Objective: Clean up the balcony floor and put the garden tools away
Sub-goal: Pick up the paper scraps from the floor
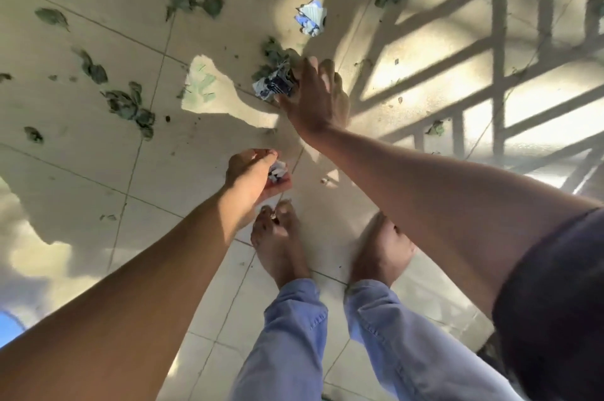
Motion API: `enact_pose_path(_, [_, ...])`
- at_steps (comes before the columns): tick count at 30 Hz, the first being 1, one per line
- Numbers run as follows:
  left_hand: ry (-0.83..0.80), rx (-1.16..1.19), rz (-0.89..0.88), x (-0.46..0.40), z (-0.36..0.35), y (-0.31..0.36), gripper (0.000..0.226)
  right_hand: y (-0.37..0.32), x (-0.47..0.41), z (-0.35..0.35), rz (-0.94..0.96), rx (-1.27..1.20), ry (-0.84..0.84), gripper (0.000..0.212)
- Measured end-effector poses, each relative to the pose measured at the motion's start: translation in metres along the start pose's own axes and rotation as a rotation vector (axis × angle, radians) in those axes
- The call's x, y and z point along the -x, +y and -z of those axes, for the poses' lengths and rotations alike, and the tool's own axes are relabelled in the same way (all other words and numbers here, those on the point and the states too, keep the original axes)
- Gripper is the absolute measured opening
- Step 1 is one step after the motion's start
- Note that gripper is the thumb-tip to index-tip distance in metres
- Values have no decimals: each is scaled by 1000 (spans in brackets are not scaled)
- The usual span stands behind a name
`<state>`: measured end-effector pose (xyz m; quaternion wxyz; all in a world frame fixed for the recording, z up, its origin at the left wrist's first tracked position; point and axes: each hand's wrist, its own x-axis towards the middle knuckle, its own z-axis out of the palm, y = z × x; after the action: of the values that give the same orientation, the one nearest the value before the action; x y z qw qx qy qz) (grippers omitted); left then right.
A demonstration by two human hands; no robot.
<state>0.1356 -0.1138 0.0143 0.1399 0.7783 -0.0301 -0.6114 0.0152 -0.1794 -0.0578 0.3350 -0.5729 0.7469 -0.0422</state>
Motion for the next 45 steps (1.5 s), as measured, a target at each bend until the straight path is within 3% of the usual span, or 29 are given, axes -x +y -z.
enact_pose_path(6, [-30, -19, 4, -10, 26, -10, 13, -7, -22, -11, -214, -24, -82, 67])
enact_pose_path(8, [-30, -30, 3, -9, 32, -11, 14, -11, -25, -15, -310, -132, -125, 67])
enact_pose_path(11, [-50, -65, -28, 3, 36, -10, 19, -11, -15, -4, -404, -305, -123, 39])
enact_pose_path(13, [-59, -69, -50, 15, 37, -8, 20, -13, 2, 17, -418, -412, -113, 25])
enact_pose_path(18, [-30, -22, -18, 55, 41, 11, 22, -25, 47, 89, -509, -658, -223, 24])
enact_pose_path(23, [-60, 162, 58, 112, 46, 48, 26, -59, 86, 163, -427, -733, -415, 23])
enact_pose_path(26, [-141, 313, 109, 150, 45, 78, 39, -82, 106, 186, -307, -652, -491, 18])
enact_pose_path(30, [-265, 364, 119, 175, 42, 97, 56, -102, 113, 200, -177, -480, -449, 18])
enact_pose_path(32, [-237, 311, 122, 179, 40, 88, 44, -105, 110, 195, -185, -394, -394, 17])
enact_pose_path(34, [-295, 348, 95, 173, 33, 78, 8, -104, 105, 189, -210, -341, -309, 26])
enact_pose_path(37, [-352, 334, 87, 156, 25, 91, 14, -94, 86, 179, -178, -326, -303, 36])
enact_pose_path(39, [-246, 315, 24, 134, 22, 105, 8, -82, 67, 174, -120, -267, -331, 30])
enact_pose_path(42, [-103, 144, 139, 97, 8, 106, 14, -51, 28, 164, 4, -85, -281, 11])
enact_pose_path(45, [-113, 8, 165, 59, -2, 96, 22, -16, -22, 146, 164, 64, -244, 23])
